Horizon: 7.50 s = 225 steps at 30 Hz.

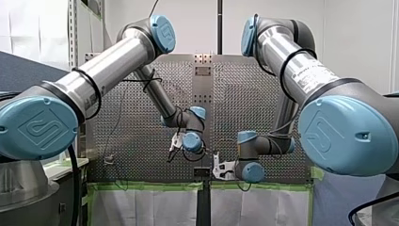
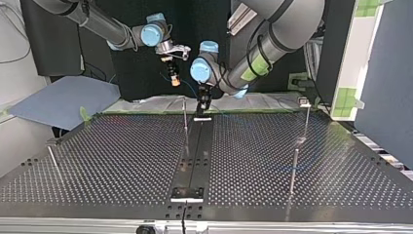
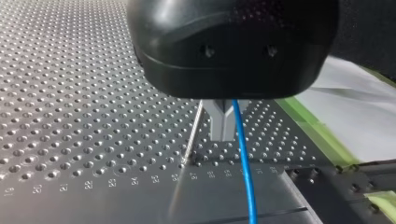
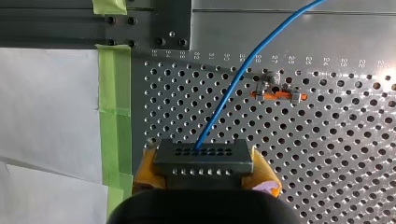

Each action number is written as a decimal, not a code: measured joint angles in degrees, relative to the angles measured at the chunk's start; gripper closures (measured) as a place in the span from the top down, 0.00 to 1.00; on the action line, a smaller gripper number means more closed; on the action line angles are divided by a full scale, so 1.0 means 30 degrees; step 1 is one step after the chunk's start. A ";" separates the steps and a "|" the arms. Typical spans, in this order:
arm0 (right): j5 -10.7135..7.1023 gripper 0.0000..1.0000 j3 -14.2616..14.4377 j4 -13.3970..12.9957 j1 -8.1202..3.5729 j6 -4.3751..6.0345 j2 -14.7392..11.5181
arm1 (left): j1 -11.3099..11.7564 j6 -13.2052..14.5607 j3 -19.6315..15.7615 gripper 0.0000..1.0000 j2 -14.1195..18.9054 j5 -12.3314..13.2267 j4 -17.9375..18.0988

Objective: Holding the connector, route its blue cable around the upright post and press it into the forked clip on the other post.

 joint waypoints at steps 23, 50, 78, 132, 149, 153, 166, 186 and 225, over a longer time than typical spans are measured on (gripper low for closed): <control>0.0000 0.00 0.0000 0.0000 -0.0002 -0.0001 0.0000 | 0.0000 0.0000 0.0000 0.00 0.0000 0.0000 0.0000; 0.0000 0.00 0.0002 -0.0001 -0.0001 0.0000 0.0001 | 0.0000 0.0000 0.0001 0.00 0.0000 0.0000 -0.0001; -0.0001 0.00 0.0001 -0.0001 0.0000 0.0000 0.0001 | 0.0000 0.0000 0.0001 0.00 0.0000 0.0000 0.0000; 0.0969 0.00 -0.0309 0.1025 -0.0110 -0.0511 0.0997 | -0.0118 0.0059 0.0206 0.00 -0.1612 0.0088 -0.1260; 0.1524 0.00 -0.0322 0.2253 -0.0118 -0.0558 0.2367 | -0.0117 0.0058 0.0206 0.00 -0.1612 0.0088 -0.1260; 0.1566 0.00 -0.0503 0.2285 -0.0244 -0.0628 0.2291 | 0.0056 -0.0118 0.0033 0.00 -0.1436 0.0178 -0.1081; 0.3233 0.00 -0.1467 0.3499 0.0111 0.0591 0.0237 | 0.1704 -0.2013 -0.2144 0.00 0.0738 -0.0149 0.1089; 0.4523 0.00 -0.1315 0.4139 0.0831 0.0628 -0.1257 | 0.1551 -0.1909 -0.3426 0.00 0.2726 -0.0151 0.2862; 0.6513 0.00 -0.1358 0.5360 -0.0347 -0.0318 -0.1260 | 0.1266 -0.1518 -0.3260 0.00 0.1127 0.1760 0.3530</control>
